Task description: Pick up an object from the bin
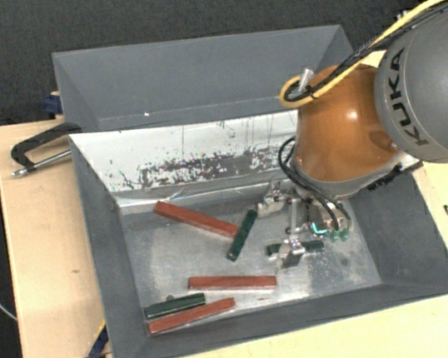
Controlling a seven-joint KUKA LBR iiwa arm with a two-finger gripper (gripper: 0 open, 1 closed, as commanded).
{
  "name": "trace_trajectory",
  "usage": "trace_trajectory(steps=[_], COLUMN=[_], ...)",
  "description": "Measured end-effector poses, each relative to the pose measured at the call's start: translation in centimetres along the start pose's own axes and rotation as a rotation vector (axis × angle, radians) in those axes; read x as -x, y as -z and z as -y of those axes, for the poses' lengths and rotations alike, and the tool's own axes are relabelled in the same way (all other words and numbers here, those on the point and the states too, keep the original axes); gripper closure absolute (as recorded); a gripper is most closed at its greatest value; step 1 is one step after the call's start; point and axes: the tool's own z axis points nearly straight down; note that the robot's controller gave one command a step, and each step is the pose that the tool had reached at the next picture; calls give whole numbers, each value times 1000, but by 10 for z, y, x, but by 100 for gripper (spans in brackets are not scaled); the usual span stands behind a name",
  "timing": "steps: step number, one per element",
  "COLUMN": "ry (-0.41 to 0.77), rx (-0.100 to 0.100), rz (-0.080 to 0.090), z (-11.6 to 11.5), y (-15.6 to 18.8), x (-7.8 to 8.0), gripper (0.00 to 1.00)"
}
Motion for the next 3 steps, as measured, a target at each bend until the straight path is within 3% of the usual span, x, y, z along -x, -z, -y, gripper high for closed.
trace_trajectory(steps=[1,2,3], ry=[-1,-73,-82], rx=[0,2,1], rz=[7,17,8], z=[0,-51,-70], y=[3,-59,-76], x=[2,39,40], gripper=[0,0,0])
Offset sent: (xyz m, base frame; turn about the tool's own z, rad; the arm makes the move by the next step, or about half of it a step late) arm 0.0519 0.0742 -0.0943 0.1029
